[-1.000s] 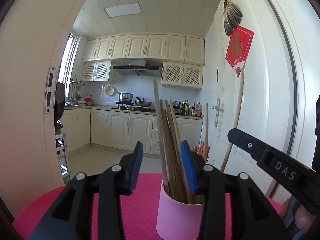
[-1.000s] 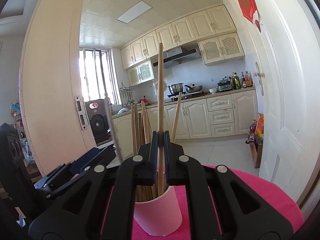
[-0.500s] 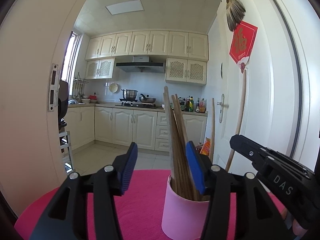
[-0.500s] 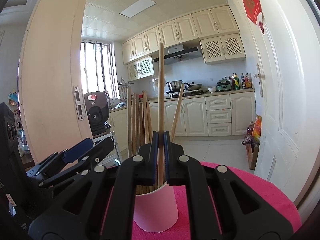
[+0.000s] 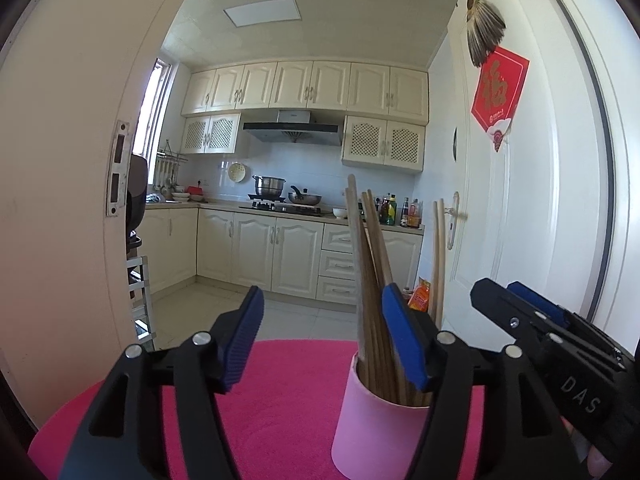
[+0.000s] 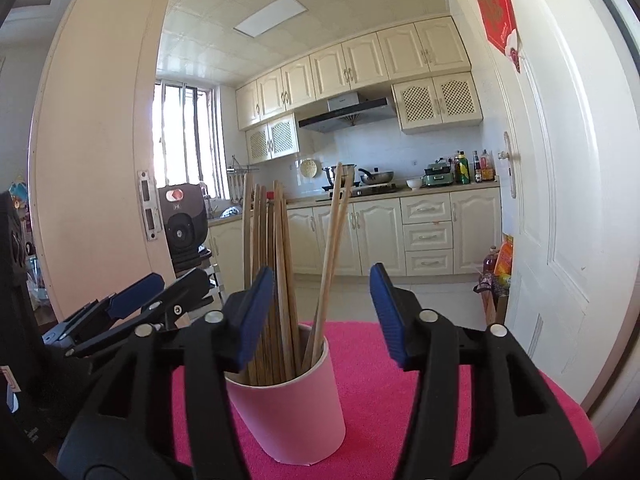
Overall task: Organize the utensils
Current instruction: 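Open the left tool in the cup while the right tool releases its chopstick, then lower both open tools toward the last two chopsticks on the table, then close the left tool on a chopstick while the right tool grasps the other, then lift both held chopsticks upright and insert them into the pink cup, then open the left tool in the cup while the right tool releases its chopstick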
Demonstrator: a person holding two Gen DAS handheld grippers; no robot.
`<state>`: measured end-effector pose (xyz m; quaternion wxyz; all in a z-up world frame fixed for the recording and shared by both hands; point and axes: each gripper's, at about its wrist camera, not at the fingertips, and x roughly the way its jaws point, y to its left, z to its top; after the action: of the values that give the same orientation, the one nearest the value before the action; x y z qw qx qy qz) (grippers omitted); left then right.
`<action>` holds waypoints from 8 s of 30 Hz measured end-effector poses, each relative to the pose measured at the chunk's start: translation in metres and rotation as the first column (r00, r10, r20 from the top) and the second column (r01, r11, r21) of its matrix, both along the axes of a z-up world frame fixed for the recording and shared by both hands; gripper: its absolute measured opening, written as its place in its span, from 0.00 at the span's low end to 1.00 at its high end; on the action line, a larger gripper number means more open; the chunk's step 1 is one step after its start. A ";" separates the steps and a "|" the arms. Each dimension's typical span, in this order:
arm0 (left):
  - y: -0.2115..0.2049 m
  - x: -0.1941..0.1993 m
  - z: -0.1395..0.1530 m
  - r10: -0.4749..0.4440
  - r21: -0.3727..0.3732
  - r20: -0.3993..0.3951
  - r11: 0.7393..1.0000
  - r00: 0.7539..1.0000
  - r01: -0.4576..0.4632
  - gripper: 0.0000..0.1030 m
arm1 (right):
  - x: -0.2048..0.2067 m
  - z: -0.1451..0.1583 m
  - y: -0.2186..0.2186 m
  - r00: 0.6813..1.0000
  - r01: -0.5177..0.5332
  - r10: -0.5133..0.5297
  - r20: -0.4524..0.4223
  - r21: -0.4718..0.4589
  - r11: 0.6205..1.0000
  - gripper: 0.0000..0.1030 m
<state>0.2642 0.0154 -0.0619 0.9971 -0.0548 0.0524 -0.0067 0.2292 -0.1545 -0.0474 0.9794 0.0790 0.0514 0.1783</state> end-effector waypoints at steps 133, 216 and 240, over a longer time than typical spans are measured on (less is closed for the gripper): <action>-0.025 -0.085 0.063 -0.234 -0.064 -0.174 0.972 0.956 0.226 0.06 | -0.065 0.053 -0.027 0.927 -0.267 0.281 -0.247 0.089 0.960 0.06; 0.003 -0.017 0.024 -0.075 0.012 -0.158 0.997 0.985 0.078 0.56 | -0.015 0.004 0.017 0.995 -0.071 0.066 -0.072 -0.072 0.995 0.06; 0.004 -0.103 0.057 -0.071 0.037 -0.143 0.996 0.987 0.077 0.60 | -0.117 0.047 -0.003 0.998 0.064 -0.066 -0.015 -0.102 0.993 0.55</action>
<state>0.1615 0.0193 -0.0050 0.9909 -0.0320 0.1252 -0.0385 0.1125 -0.1578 -0.0003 0.9870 0.0323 0.0669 0.1425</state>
